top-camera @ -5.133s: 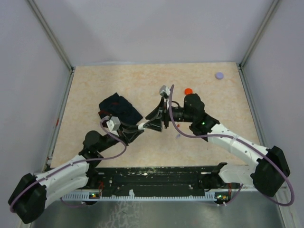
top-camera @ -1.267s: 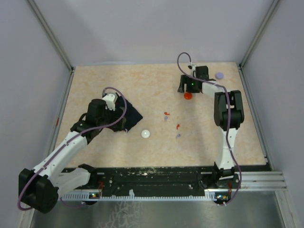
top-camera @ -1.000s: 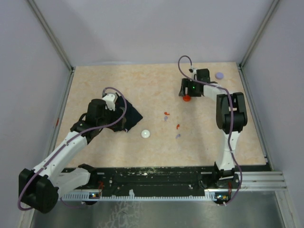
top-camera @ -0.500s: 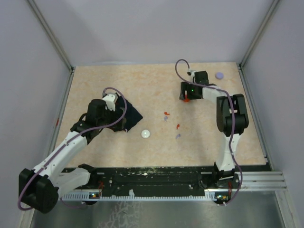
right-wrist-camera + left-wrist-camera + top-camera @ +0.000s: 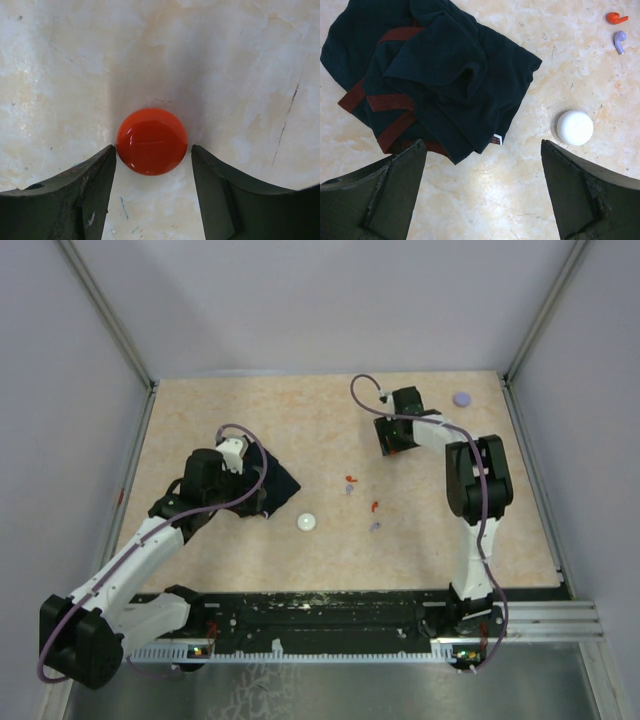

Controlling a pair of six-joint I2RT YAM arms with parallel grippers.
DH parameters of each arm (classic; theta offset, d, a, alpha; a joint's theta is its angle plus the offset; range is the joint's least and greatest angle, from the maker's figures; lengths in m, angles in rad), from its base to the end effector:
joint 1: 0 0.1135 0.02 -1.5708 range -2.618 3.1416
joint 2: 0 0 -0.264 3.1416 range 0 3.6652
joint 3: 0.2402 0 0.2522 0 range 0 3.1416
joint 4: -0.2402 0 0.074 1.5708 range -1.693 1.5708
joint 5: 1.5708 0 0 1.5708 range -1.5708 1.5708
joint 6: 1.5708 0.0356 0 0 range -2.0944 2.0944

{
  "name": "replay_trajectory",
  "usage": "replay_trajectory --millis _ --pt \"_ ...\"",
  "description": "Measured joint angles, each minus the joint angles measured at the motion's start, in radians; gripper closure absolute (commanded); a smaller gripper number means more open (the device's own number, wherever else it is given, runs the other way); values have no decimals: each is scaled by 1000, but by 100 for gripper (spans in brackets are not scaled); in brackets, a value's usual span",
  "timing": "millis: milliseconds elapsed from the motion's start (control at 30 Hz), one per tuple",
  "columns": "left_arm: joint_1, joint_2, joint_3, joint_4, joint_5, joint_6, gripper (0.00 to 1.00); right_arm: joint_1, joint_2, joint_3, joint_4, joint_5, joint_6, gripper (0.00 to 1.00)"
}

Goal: Insert the wireless bluetooth earbuds into the charging case
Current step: Pick up the charging case at the center of the board.

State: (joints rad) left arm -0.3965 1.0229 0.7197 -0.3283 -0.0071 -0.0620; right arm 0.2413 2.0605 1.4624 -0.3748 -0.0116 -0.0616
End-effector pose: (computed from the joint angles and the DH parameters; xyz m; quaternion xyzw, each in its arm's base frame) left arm 0.2055 -0.0858 0.2583 0.1469 0.8795 -0.0998 0.4414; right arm 0.4292 0.1060 0.1675 -0.1459 0.9444 0.0319 0.2928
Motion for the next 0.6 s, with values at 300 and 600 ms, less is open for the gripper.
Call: replay_trajectory --millis 300,600 --pt "0 0 0 0 1 0 0 12 61 112 -80 14 -61 41" --pt "0 0 0 0 5 0 0 14 87 162 -129 12 -85 46"
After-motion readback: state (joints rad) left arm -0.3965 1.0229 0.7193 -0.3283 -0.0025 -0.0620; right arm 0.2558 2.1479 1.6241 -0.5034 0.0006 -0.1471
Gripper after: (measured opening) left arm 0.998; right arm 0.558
